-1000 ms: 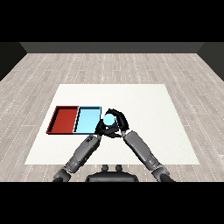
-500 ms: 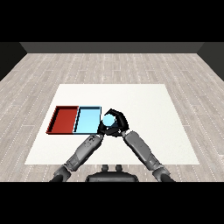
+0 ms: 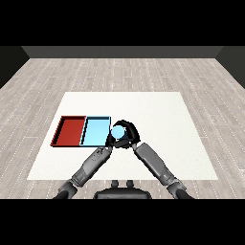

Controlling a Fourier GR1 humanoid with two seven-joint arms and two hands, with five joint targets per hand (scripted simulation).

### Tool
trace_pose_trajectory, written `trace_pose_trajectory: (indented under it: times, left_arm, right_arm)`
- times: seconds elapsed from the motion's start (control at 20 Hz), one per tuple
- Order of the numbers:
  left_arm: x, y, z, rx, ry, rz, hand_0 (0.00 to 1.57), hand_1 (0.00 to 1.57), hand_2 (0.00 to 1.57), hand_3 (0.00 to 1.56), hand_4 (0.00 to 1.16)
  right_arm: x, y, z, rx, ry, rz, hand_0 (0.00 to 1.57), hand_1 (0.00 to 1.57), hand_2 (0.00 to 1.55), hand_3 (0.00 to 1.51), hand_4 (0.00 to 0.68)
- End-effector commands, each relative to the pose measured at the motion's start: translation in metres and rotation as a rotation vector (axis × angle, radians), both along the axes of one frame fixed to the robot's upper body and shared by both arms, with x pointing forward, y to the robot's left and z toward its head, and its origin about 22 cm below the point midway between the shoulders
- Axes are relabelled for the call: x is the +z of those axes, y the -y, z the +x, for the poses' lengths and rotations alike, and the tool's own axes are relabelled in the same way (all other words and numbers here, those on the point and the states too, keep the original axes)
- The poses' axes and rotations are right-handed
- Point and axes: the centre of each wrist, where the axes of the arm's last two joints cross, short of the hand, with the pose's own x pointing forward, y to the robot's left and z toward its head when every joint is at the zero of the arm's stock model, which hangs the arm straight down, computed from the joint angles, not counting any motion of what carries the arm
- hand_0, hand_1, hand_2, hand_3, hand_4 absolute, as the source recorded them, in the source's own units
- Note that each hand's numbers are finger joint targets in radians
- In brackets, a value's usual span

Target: Pick the blue can and put it in the blue box

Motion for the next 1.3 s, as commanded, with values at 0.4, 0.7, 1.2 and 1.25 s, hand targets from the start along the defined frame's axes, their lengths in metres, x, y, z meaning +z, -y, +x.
trace_pose_trajectory:
  times: [0.4,0.7,1.2,1.25]
  left_arm:
    - [0.004,0.005,-0.001,0.093,0.005,-0.11,1.57,1.57,1.49,1.26,0.64]
    - [0.003,0.007,0.007,0.143,0.151,-0.131,1.57,1.57,1.55,1.47,1.04]
    - [-0.015,0.011,0.006,0.158,0.204,-0.106,1.57,1.57,1.57,1.46,1.14]
    - [-0.005,0.009,0.012,0.17,0.23,-0.084,1.57,1.57,1.57,1.47,1.14]
  right_arm:
    - [0.003,-0.003,-0.027,0.004,-0.04,0.069,1.46,1.46,1.45,1.41,0.548]
    - [0.008,0.004,-0.007,-0.008,-0.066,0.015,0.0,0.0,0.0,0.0,0.0]
    - [0.009,0.017,0.002,-0.094,-0.02,0.044,0.0,0.0,0.0,0.0,0.0]
    - [0.012,0.029,0.007,-0.099,-0.023,0.029,0.0,0.0,0.0,0.0,0.0]
